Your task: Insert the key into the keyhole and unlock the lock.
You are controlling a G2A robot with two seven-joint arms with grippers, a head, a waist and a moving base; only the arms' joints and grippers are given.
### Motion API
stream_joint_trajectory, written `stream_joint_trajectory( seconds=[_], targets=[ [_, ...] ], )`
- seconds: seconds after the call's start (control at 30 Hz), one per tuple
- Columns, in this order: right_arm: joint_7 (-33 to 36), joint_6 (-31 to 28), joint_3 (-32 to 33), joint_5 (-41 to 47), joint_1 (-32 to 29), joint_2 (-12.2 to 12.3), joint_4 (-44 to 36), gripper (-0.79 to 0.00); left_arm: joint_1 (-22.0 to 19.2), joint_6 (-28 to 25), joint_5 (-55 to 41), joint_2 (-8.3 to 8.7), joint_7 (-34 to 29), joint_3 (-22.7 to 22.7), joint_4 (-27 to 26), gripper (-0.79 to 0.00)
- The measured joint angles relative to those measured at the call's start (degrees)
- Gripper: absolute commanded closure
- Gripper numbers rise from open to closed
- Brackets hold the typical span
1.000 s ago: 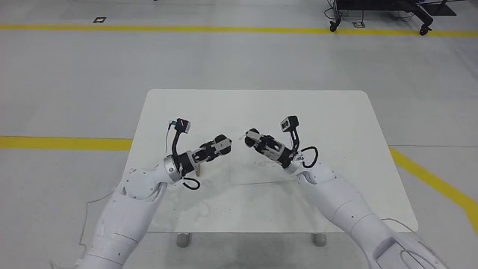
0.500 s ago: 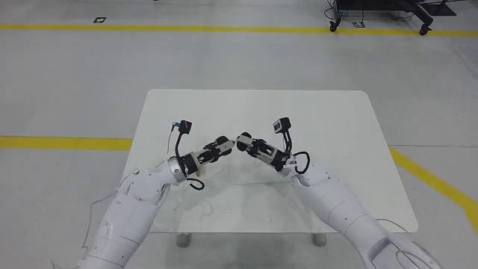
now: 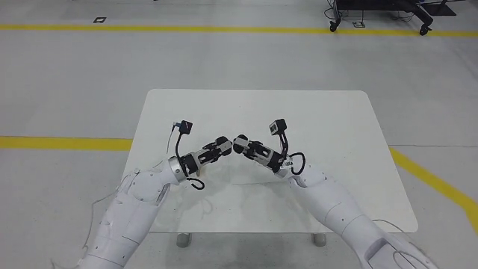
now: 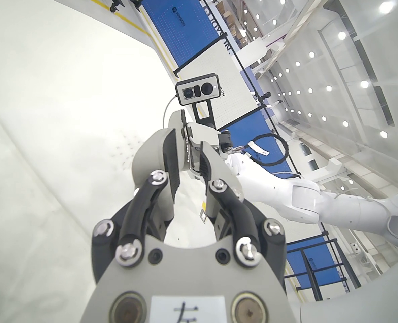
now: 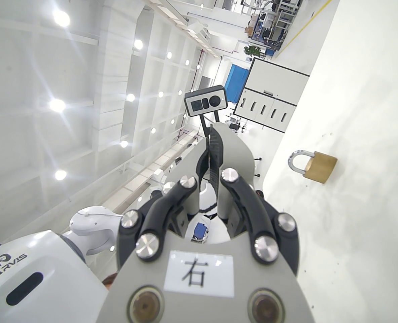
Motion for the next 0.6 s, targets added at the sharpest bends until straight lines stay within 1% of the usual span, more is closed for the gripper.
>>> stream_joint_trajectory(
  seconds=[0.2,0.23,0.27,0.3,0.6],
  targets=[
    [0.51,0.22,0.62,-0.36,-0.82,-0.11,-0.22,0.000,-0.07,-0.01,1.09,0.03,0.54,0.53,0.06,0.000],
    [0.59,0.26,0.73,-0.45,-0.92,-0.12,-0.23,-0.092,-0.03,-0.02,1.22,0.03,0.65,0.62,0.00,0.000],
    [0.69,0.29,0.88,-0.56,-1.05,-0.12,-0.28,-0.459,-0.01,-0.06,1.35,0.03,0.76,0.70,-0.05,0.000],
    [0.76,0.29,1.01,-0.62,-1.14,-0.12,-0.32,-0.785,-0.01,-0.08,1.39,0.04,0.82,0.74,-0.06,0.000],
    [0.61,0.54,1.61,-0.42,-1.42,-0.10,-0.41,-0.785,0.49,-0.61,0.72,0.30,3.47,-0.64,0.12,0.000]
  ],
)
